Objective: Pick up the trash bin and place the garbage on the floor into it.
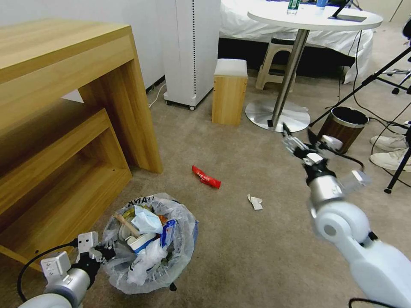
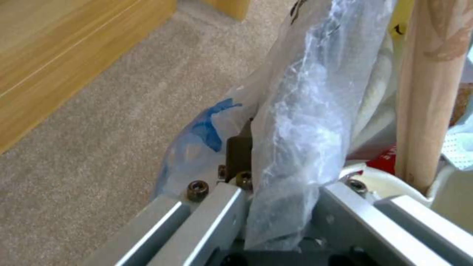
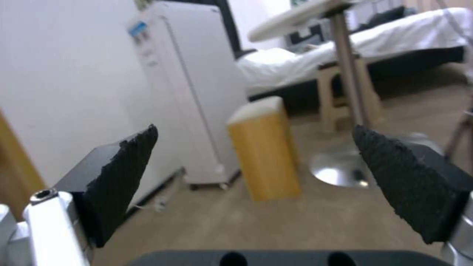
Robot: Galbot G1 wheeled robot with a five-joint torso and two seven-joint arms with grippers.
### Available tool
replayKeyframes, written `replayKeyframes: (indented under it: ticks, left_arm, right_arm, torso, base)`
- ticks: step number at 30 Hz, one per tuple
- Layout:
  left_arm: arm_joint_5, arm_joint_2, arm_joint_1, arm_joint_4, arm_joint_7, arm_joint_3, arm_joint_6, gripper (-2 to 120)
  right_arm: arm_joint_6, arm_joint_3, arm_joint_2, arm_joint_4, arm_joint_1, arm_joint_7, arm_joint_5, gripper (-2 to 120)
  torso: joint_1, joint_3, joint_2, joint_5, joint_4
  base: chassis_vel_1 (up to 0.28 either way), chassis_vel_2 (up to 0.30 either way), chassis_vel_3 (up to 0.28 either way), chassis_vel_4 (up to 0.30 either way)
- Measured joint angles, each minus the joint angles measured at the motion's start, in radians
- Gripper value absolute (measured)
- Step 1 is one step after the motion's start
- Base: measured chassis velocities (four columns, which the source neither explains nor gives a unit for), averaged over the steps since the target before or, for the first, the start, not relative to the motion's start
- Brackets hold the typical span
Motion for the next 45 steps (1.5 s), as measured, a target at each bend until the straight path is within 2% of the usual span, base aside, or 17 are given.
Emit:
replayKeyframes:
  ticks: [5, 10, 14, 17, 22, 25, 29, 45]
  left_arm:
    - [0.011, -0.007, 0.009, -0.012, 0.008, -0.001, 0.000, 0]
    - [0.017, -0.010, 0.013, -0.017, 0.011, -0.002, 0.000, 0]
    - [0.038, -0.013, 0.021, -0.020, 0.016, -0.001, -0.005, 0]
    - [0.048, -0.014, 0.024, -0.020, 0.020, -0.001, -0.006, 0]
    - [0.061, -0.019, 0.030, -0.019, 0.027, 0.001, -0.013, 0]
    - [0.067, -0.024, 0.035, -0.019, 0.031, 0.002, -0.017, 0]
    - [0.066, -0.024, 0.039, -0.021, 0.031, -0.002, -0.019, 0]
    - [0.050, -0.018, 0.040, -0.019, 0.029, -0.017, -0.023, 0]
  right_arm:
    - [-0.002, 0.028, 0.036, -0.013, -0.067, 0.021, -0.095, 100]
    - [-0.009, 0.037, 0.049, -0.016, -0.092, 0.039, -0.123, 100]
    - [-0.023, 0.053, 0.079, -0.051, -0.126, 0.083, -0.277, 100]
    - [-0.048, 0.055, 0.091, -0.050, -0.144, 0.111, -0.316, 100]
    - [-0.063, 0.063, 0.094, -0.046, -0.171, 0.128, -0.347, 100]
    - [-0.037, 0.068, 0.097, -0.072, -0.175, 0.135, -0.376, 100]
    - [-0.005, 0.067, 0.099, -0.092, -0.176, 0.128, -0.382, 100]
    - [0.008, 0.057, 0.114, -0.129, -0.171, 0.096, -0.391, 100]
  torso:
    - [0.000, 0.000, 0.000, -0.0001, 0.0001]
    - [0.000, 0.000, 0.000, 0.0000, 0.0000]
    - [0.000, 0.000, 0.000, -0.0001, 0.0001]
    - [0.000, 0.000, 0.000, -0.0002, 0.0001]
    - [0.000, 0.000, 0.000, -0.0003, 0.0000]
    - [0.000, 0.000, 0.000, -0.0001, 0.0001]
    - [0.000, 0.000, 0.000, -0.0003, 0.0000]
    - [0.000, 0.000, 0.000, -0.0002, 0.0000]
  base:
    - [0.000, 0.000, 0.000, 0.000]
    - [0.000, 0.000, 0.000, 0.000]
    - [0.000, 0.000, 0.000, 0.000]
    - [0.000, 0.000, 0.000, 0.000]
    - [0.000, 0.000, 0.000, 0.000]
    - [0.000, 0.000, 0.000, 0.000]
    - [0.000, 0.000, 0.000, 0.000]
    - [0.000, 0.000, 0.000, 0.000]
